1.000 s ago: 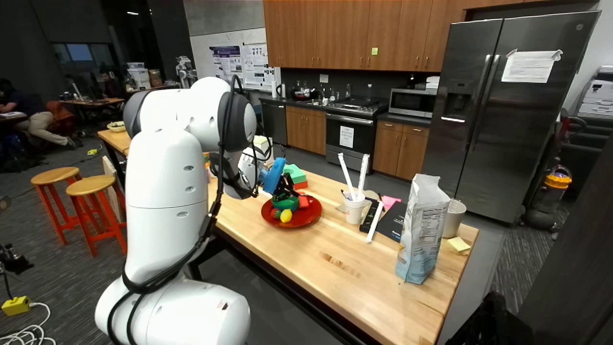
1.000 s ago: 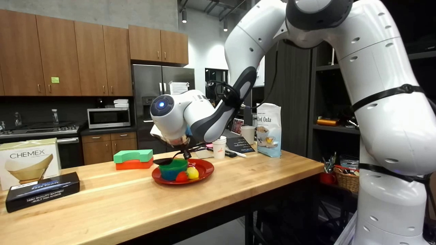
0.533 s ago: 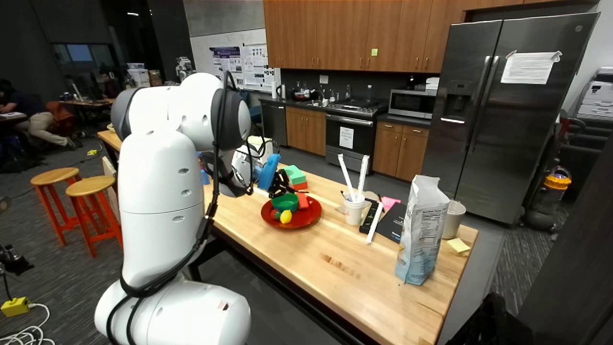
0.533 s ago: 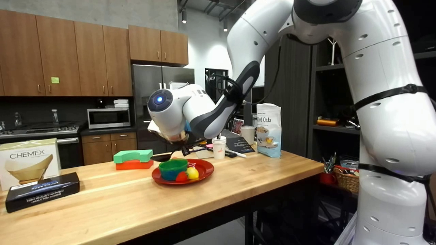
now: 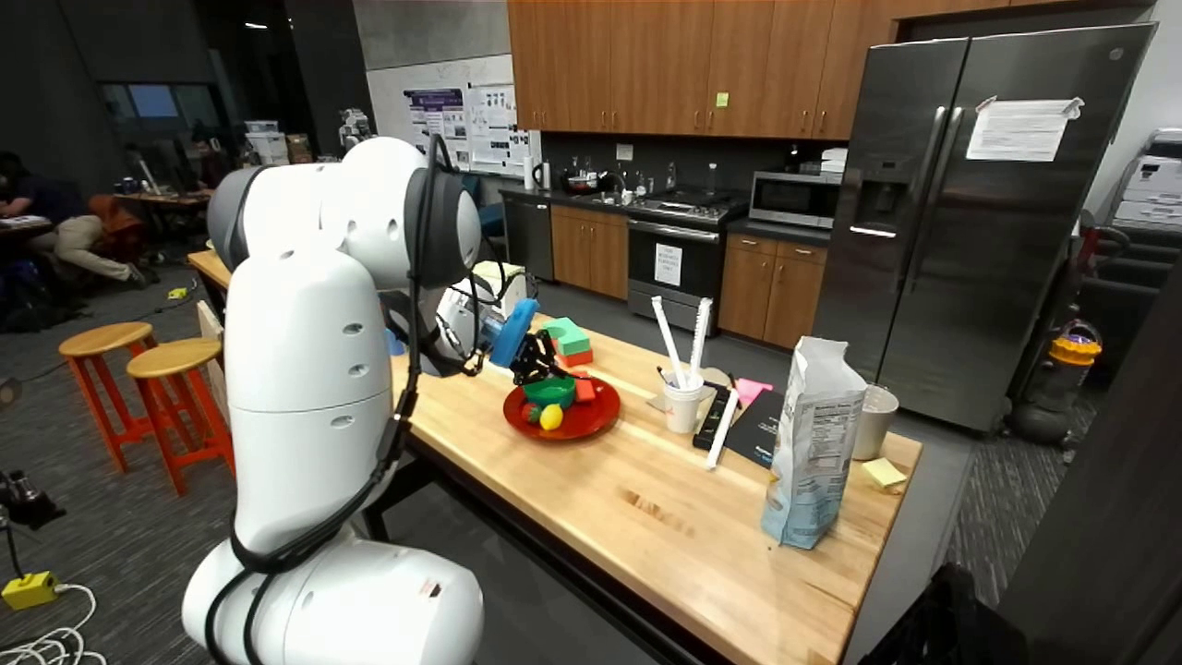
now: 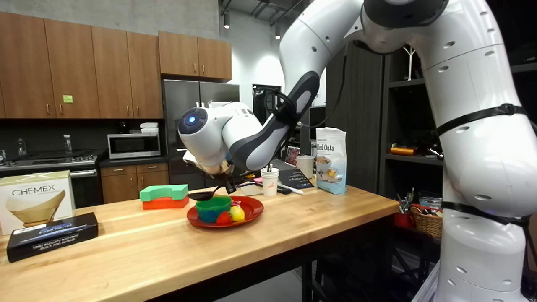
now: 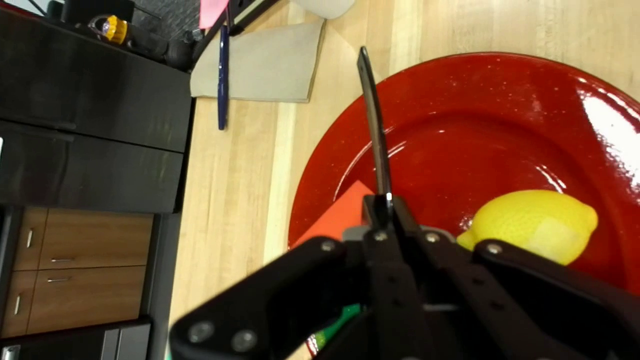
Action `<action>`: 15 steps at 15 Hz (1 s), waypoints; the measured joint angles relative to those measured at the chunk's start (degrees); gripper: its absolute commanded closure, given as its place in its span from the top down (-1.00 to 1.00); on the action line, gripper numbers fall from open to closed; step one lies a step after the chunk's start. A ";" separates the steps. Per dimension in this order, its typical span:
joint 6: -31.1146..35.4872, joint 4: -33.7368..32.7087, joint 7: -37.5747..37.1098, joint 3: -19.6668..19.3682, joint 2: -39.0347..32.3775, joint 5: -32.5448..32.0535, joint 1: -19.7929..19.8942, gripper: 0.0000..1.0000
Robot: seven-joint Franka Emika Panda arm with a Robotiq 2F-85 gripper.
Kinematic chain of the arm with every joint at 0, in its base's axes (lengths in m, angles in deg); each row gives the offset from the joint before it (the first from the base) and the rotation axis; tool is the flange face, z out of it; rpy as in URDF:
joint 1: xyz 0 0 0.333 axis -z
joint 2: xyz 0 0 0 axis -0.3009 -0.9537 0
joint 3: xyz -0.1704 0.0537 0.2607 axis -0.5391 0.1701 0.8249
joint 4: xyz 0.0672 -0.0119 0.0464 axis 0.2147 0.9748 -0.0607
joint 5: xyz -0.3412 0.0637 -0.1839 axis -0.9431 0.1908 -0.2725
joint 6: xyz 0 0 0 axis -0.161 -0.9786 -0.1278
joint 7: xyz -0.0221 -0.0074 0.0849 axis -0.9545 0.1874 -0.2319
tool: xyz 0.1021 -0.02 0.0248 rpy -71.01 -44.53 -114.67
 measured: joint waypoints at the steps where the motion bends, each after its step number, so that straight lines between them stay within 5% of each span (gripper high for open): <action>1: -0.01 0.00 0.60 0.13 0.10 1.71 0.00 -0.98; 7: -2.61 -0.08 3.92 0.91 0.82 11.01 -0.05 -0.98; 15: -14.63 -2.80 9.72 1.83 1.18 25.06 -1.13 -0.98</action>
